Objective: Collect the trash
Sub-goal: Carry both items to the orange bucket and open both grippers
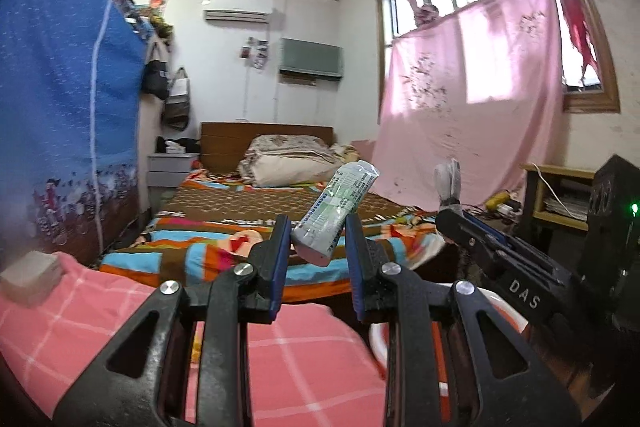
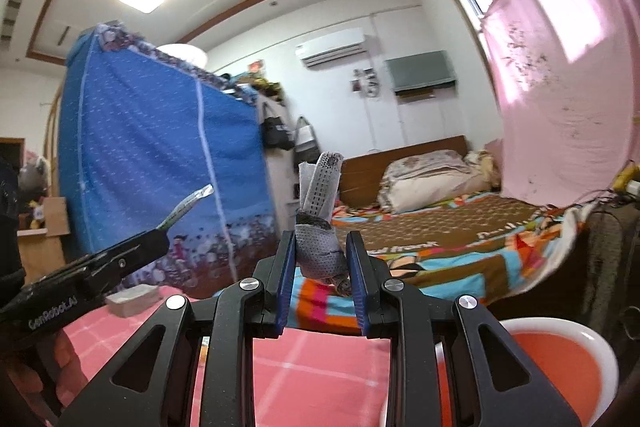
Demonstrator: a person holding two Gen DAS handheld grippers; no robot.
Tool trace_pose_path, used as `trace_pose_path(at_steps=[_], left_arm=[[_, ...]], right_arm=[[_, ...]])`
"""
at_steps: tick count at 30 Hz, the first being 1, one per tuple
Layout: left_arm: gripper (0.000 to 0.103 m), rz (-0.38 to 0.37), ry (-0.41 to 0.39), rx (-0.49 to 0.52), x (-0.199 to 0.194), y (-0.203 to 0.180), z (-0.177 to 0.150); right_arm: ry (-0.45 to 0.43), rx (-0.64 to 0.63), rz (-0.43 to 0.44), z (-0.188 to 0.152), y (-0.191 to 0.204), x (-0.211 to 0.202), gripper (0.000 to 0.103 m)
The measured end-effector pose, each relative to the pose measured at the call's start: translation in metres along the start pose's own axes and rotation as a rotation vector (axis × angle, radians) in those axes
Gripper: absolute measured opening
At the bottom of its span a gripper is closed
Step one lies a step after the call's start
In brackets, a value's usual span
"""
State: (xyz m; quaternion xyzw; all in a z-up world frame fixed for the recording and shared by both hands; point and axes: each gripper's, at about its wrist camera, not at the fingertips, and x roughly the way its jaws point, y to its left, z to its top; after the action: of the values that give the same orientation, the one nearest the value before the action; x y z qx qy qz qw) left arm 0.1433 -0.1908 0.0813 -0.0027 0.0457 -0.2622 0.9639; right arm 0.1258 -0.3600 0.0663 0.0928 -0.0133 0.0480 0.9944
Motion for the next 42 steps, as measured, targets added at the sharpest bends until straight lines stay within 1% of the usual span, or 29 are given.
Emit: trace_pose_path(at_steps=[8, 12, 16, 27, 32, 36, 38, 40, 42], left_arm=[[0.031, -0.091, 0.076, -0.005, 0.026, -0.036, -0.009], [0.031, -0.127, 0.12, -0.001, 0.039, -0.053, -0.014], [0.031, -0.158, 0.185, -0.013, 0.056, -0.066, -0.021], [0.031, -0.243, 0.417, -0.13, 0.101, -0.087, -0.037], [0.032, -0.251, 0.496, -0.173, 0.112, -0.092, -0.044], [0.033, -0.249, 0.518, -0.196, 0.115, -0.092, -0.045], [0.035, -0.248, 0.52, -0.204, 0.115, -0.091, -0.044], [0.039, -0.25, 0.515, -0.208, 0.114, -0.09, -0.042], [0.042, -0.249, 0.51, -0.21, 0.113, -0.089, -0.041]], right_arm=[[0.036, 0.051, -0.113, -0.002, -0.041, -0.012, 0.024], [0.091, 0.078, -0.179, -0.006, -0.057, -0.014, 0.024], [0.152, 0.117, -0.223, -0.011, -0.075, -0.013, 0.024], [0.247, 0.173, -0.282, -0.023, -0.101, -0.012, 0.025], [0.273, 0.193, -0.298, -0.025, -0.107, -0.013, 0.025], [0.284, 0.2, -0.306, -0.026, -0.109, -0.013, 0.027], [0.285, 0.201, -0.31, -0.025, -0.109, -0.013, 0.031], [0.286, 0.203, -0.311, -0.025, -0.11, -0.013, 0.037], [0.286, 0.205, -0.312, -0.025, -0.11, -0.013, 0.039]])
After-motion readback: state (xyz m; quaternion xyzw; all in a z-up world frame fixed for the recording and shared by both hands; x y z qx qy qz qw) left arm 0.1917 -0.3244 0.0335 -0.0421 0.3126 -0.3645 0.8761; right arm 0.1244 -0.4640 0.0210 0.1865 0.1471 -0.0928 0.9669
